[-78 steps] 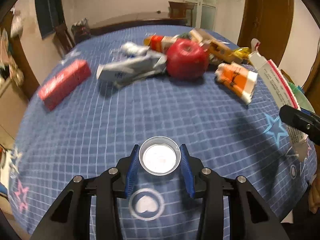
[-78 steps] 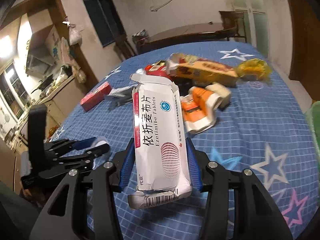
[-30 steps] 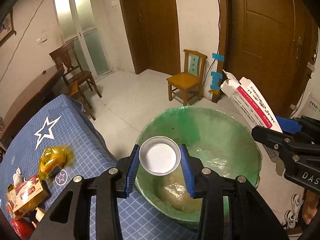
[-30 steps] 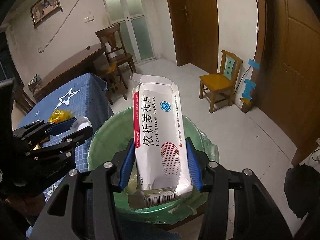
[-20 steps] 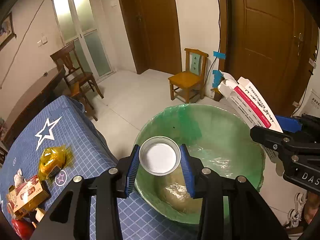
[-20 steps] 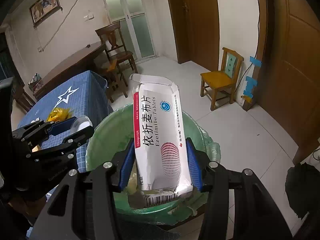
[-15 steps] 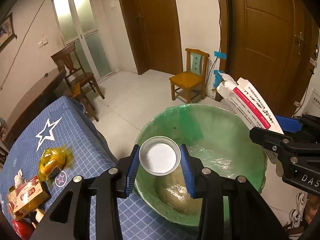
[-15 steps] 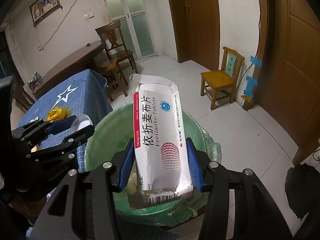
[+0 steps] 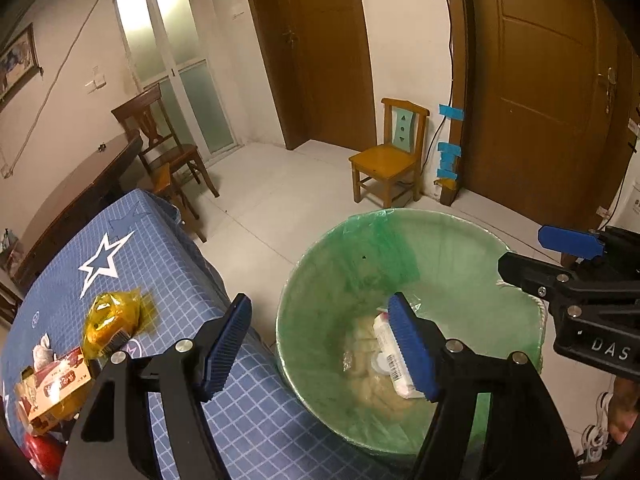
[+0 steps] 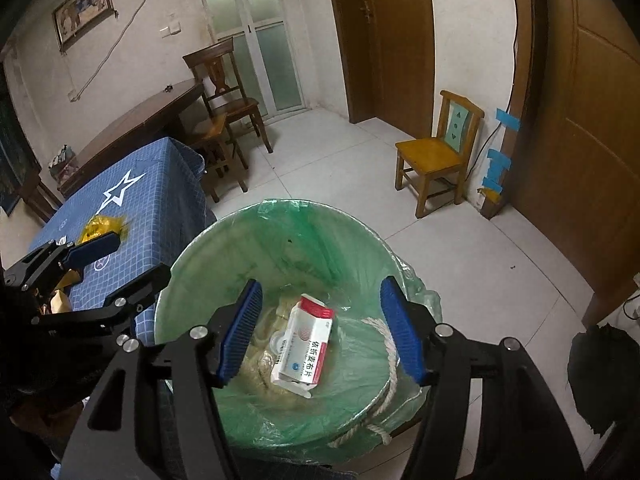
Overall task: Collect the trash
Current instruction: 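Open both grippers to drop the box and cup into the bin, then grasp the orange packaging with the right gripper while the left grasps a white-blue wrapper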
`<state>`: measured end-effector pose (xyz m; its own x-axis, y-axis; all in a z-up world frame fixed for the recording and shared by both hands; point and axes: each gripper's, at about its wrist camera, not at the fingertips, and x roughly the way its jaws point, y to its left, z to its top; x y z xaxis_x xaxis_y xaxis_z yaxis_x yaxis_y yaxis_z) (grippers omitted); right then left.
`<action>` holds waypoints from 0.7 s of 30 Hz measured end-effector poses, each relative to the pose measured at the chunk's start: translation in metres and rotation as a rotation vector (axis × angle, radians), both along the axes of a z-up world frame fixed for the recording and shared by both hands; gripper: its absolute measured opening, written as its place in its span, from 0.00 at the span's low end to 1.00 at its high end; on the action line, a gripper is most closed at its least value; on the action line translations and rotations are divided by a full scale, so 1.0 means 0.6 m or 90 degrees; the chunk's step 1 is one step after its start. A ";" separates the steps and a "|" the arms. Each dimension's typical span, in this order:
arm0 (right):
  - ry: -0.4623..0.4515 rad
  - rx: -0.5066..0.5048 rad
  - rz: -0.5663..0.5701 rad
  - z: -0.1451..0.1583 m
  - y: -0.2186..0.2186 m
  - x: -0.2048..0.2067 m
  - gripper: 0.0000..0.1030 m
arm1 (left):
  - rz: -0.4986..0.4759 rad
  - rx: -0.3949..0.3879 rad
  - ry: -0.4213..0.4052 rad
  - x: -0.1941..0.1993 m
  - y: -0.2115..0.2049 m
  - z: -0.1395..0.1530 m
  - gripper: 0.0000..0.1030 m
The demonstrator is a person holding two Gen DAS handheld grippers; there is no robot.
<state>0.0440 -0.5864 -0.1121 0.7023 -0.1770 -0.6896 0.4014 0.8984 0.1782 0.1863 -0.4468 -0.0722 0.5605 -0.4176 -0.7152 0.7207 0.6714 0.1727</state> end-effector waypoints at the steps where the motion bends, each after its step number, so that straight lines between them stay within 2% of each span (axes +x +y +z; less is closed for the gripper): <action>1: 0.000 0.000 -0.001 -0.001 0.000 -0.001 0.57 | 0.003 0.001 0.001 0.001 0.002 -0.001 0.70; 7: -0.004 -0.009 -0.002 0.005 0.008 -0.003 0.57 | 0.024 -0.007 -0.005 0.002 0.021 0.008 0.70; 11: -0.029 -0.011 -0.004 0.014 0.023 -0.012 0.57 | 0.058 -0.023 -0.013 0.003 0.068 0.019 0.70; 17: -0.082 -0.029 0.016 0.027 0.076 -0.027 0.57 | 0.138 -0.062 -0.043 -0.004 0.203 0.044 0.71; 21: -0.097 -0.006 0.093 0.022 0.148 -0.013 0.57 | 0.206 -0.092 -0.061 -0.014 0.336 0.062 0.74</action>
<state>0.0361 -0.4974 -0.0987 0.8174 -0.0720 -0.5716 0.2357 0.9471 0.2178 0.1781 -0.2451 -0.0352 0.7418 -0.3003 -0.5996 0.4520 0.8844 0.1163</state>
